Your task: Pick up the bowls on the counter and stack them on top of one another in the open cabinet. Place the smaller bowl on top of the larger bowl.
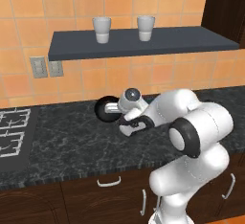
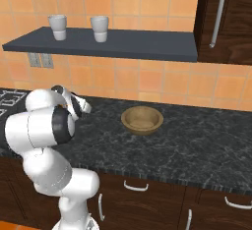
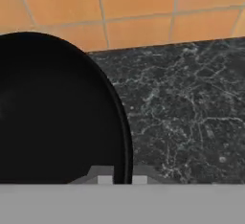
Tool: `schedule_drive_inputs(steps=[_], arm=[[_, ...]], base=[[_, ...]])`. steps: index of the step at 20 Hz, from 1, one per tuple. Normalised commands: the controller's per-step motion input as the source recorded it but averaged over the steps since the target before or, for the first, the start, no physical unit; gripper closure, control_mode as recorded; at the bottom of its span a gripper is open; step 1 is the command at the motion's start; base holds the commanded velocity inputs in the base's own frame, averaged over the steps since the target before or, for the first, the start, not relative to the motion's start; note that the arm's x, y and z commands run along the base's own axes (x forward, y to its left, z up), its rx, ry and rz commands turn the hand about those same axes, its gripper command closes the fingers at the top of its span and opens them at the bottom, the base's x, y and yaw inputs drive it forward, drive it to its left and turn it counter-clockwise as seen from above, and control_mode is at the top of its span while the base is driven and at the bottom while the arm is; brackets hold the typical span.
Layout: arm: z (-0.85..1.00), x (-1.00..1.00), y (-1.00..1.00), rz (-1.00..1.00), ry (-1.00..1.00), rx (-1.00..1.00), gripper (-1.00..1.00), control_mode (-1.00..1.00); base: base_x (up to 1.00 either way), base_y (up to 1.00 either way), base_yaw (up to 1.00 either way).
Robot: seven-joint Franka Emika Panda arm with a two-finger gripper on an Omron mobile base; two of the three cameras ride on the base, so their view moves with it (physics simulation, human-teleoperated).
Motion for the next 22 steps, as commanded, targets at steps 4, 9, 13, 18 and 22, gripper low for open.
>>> schedule_drive_inputs(steps=[4, 9, 13, 18, 22], arm=[[1.00, -0.79, -0.72, -0.23, -0.19, 0.14, 1.00, -1.00], [1.00, -0.79, -0.75, -0.25, -0.07, 0.16, 1.00, -1.00], [1.00, -0.62, -0.72, -0.26, 0.00, 0.20, 1.00, -1.00], [0.71, -0.50, -0.96, -0.22, 0.32, 0.20, 1.00, -1.00], [-0.02, 0.08, -1.00, -0.21, 0.66, 0.07, 1.00, -1.00]], base=[[0.00, 0.00, 0.00], [0.00, 0.00, 0.00], [0.00, 0.00, 0.00], [0.00, 0.00, 0.00], [0.00, 0.00, 0.00]])
